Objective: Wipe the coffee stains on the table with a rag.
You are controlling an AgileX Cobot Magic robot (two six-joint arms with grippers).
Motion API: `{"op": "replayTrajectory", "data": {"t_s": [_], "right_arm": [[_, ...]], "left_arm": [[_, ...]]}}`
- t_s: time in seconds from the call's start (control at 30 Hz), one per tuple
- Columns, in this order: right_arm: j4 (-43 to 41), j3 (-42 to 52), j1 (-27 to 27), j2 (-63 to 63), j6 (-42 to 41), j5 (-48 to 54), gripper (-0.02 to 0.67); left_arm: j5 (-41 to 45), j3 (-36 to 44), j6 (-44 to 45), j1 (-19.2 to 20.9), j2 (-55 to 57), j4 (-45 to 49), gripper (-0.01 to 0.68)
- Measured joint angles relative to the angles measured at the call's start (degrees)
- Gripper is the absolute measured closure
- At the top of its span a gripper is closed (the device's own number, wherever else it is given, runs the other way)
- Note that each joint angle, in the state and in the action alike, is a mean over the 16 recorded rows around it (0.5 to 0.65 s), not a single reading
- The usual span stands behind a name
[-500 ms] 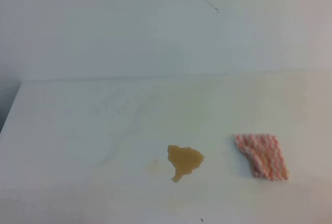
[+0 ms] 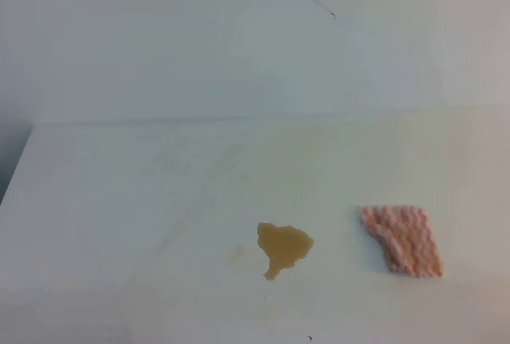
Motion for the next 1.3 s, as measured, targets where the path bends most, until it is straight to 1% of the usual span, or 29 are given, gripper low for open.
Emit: {"op": "replayTrajectory", "data": {"t_s": [0.5,0.63,0.83,1.3], "right_arm": [[0.1,0.0,0.0,0.1,0.0,0.1,0.651],[0.1,-0.1,0.0,0.2,0.2,-1.4,0.651],[1.7,-0.1,0.0,0.2,0.9,-7.6,0.651],[10.8,0.0,0.0,0.1,6.3,-29.0,0.651]], "left_arm": [[0.0,-0.5,0.0,0.0,0.0,0.0,0.674],[0.0,-0.6,0.0,0.0,0.0,0.0,0.674],[0.0,-1.0,0.0,0.0,0.0,0.0,0.674],[0.0,-0.8,0.0,0.0,0.0,0.0,0.674]]}}
